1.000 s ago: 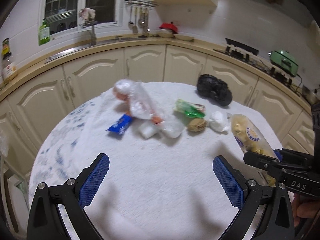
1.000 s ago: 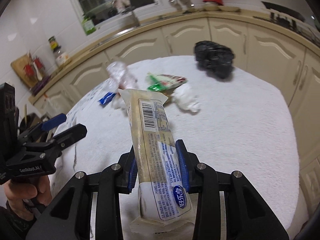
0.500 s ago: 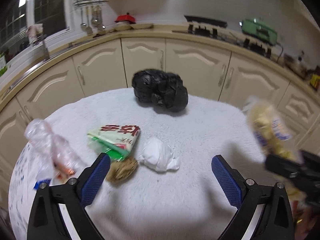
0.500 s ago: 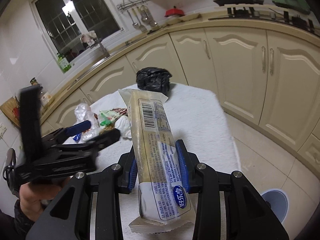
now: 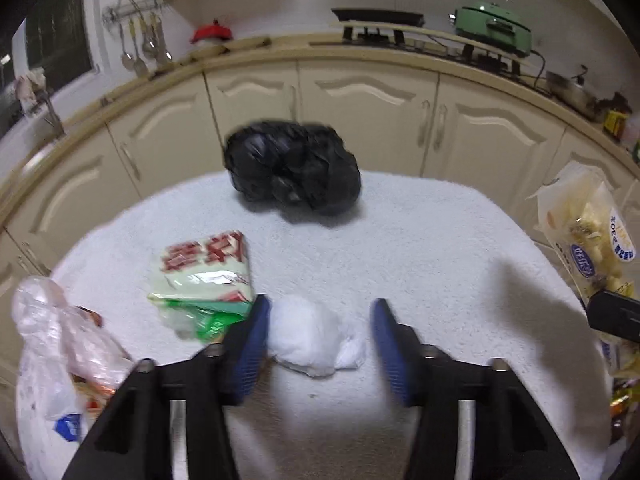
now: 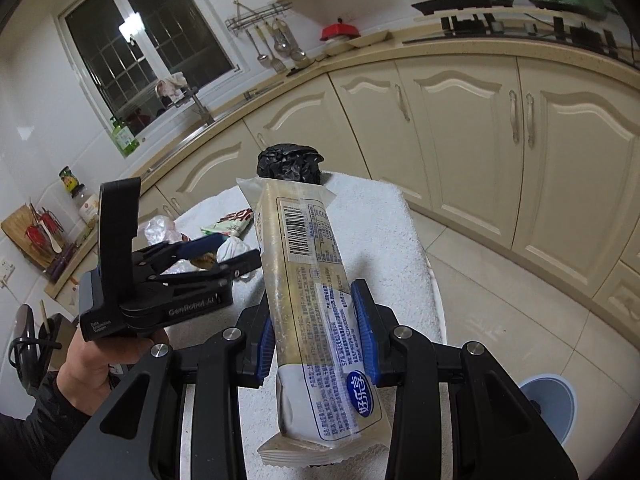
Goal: Collect trash
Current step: 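Grasp the bread package with the right tool and lift it, then grasp the white tissue with the left tool while the right tool holds the bread package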
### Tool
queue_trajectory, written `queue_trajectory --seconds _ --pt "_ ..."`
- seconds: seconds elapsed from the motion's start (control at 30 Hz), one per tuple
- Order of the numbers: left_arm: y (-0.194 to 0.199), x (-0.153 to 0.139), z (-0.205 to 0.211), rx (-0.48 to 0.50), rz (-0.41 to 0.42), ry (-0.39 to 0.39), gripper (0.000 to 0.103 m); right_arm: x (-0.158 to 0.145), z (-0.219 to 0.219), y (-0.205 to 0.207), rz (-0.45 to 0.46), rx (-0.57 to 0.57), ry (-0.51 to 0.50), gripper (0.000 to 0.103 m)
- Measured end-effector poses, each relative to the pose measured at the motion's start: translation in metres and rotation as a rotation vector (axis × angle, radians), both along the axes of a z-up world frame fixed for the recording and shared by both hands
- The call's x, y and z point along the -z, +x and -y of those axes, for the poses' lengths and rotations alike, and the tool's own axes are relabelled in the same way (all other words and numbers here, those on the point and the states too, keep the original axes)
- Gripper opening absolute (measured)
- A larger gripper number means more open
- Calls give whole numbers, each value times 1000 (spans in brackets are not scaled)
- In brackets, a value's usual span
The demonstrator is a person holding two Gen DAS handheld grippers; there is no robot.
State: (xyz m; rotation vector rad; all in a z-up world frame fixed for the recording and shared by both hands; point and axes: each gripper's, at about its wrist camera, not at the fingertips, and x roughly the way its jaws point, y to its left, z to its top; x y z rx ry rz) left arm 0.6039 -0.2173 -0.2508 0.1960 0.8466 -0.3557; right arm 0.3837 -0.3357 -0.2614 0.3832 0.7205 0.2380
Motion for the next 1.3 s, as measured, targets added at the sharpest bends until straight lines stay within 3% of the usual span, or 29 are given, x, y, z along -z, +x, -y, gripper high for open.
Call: queue_trajectory --seconds 0.1,0.23,0.33,0.47,0.6,0.83,1.17,1.3 --pt "5 7 -1 -3 -14 -2 45 -2 -1 -2 7 -3 4 36" --pt "3 11 -2 2 -33 -18 29 -6 -1 -4 11 -7 2 36" --pt "-4 9 -5 1 -63 -67 28 -9 -2 -8 14 -7 -1 36" --pt "-26 -13 -10 13 -26 -88 28 -18 -3 -19 28 0 -7 35" --pt "-65 -48 -23 21 41 -120 28 -35 -9 -39 60 6 -14 35" --pt "-168 -94 -66 -31 180 -183 28 -75 -36 -85 144 -21 -33 35" --pt "-313 -132 -124 -120 328 -264 28 -120 -77 -138 245 -65 -50 35" --pt "-365 -141 -127 -152 389 -270 28 -131 -92 -149 272 -98 -46 36"
